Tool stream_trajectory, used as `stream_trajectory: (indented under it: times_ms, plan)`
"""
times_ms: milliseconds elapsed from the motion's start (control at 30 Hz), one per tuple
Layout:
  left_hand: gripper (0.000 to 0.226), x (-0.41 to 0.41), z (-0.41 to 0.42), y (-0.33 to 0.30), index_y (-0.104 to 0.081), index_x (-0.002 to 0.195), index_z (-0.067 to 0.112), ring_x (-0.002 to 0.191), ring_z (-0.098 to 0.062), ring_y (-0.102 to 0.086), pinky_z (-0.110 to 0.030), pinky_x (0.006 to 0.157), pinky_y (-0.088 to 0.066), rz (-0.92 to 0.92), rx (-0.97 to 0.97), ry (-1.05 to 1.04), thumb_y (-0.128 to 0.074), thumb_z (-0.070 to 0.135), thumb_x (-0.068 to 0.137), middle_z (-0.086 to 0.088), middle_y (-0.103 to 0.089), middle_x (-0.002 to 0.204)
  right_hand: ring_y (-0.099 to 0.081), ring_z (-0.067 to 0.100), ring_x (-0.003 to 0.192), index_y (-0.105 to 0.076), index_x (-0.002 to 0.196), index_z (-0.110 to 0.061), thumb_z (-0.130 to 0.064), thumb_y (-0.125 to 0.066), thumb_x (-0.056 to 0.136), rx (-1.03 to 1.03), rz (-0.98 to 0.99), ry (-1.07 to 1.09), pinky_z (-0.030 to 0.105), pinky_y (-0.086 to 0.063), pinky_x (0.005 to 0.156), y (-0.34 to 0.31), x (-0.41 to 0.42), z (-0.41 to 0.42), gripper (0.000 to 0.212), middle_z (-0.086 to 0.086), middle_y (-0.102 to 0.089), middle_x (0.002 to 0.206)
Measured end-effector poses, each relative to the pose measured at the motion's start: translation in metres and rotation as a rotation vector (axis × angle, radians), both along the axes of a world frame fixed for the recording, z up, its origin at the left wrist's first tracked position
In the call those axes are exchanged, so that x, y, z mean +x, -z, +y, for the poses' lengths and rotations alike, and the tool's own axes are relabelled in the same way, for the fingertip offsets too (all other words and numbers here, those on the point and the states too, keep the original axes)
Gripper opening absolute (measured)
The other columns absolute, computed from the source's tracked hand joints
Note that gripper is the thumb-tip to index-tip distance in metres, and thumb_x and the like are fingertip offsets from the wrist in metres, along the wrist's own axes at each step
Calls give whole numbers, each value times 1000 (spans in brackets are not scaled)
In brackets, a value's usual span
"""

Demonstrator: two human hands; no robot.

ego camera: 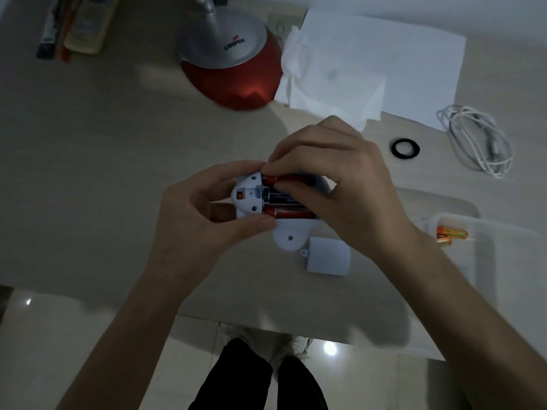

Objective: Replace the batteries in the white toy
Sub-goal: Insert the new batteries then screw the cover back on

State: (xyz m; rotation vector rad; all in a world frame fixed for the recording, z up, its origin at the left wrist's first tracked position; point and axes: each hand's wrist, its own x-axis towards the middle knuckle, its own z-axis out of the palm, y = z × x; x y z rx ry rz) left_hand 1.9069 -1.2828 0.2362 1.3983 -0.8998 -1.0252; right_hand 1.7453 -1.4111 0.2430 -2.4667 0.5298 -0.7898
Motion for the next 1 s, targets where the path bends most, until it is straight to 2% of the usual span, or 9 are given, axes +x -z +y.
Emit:
stream_trajectory:
  times_ms: [100, 333, 433, 600, 700, 833, 933, 1000]
  plan:
    - [58, -3, -2, -1, -69, 117, 23, 102, -14, -77, -27, 77, -64, 12, -6, 1, -84, 9, 63, 11, -79, 111, -66, 26, 88, -80, 92, -10, -11, -78, 89, 67, 6, 16, 42, -49, 80, -2, -4, 0, 4, 2, -76, 100]
    - [65, -1, -5, -6, -69, 119, 22, 104, -15, -77, -28, 78, -64, -2, -34, 14, -95, 12, 61, 4, -76, 119, -59, 17, 98, -77, 81, -15, -13, -79, 84, 318, 8, 108, 35, -48, 86, -11, -4, 2, 4, -4, -74, 101]
    - [61, -3, -3, -6, -69, 117, 25, 102, -14, -78, -27, 77, -64, -14, -23, -13, -93, 16, 62, 7, -78, 115, -60, 19, 97, -78, 79, -16, -12, -79, 82, 278, 25, 118, 36, -48, 85, -10, -1, 3, 5, -2, -74, 104]
    - [61, -8, -1, -1, -70, 120, 21, 102, -17, -78, -30, 78, -65, -15, 4, -2, -93, 15, 64, 3, -77, 118, -61, 24, 97, -80, 80, -18, -13, -78, 81, 263, 63, 125, 36, -50, 83, -4, -6, 4, 5, -1, -74, 107]
    - [59, -12, 0, 0, -69, 118, 21, 99, -13, -78, -28, 77, -65, -1, 14, 6, -88, 11, 64, 11, -79, 112, -62, 25, 98, -81, 82, -19, -16, -79, 82, 291, 49, 148, 40, -51, 84, -3, -11, 6, 4, -2, -74, 109]
    - [59, -15, 7, 1, -69, 118, 23, 100, -12, -78, -27, 76, -64, -4, 18, 10, -89, 10, 64, 14, -79, 111, -62, 22, 98, -82, 92, -19, -18, -79, 85, 260, 74, 150, 39, -52, 85, -3, -19, 15, 8, -3, -74, 115]
    - [60, -8, 12, 1, -69, 121, 27, 103, -16, -77, -29, 78, -65, 3, -9, -7, -93, 24, 65, 8, -77, 118, -65, 21, 106, -79, 109, -18, -21, -78, 88, 276, 54, 141, 39, -53, 90, -5, -35, 25, 21, -1, -71, 125]
    - [59, -2, 15, 0, -70, 121, 32, 106, -18, -76, -29, 78, -65, 21, -29, -11, -92, 36, 66, 4, -76, 121, -65, 14, 115, -72, 123, -18, -24, -77, 90, 396, -3, 190, 37, -54, 94, -5, -51, 36, 34, -5, -70, 128]
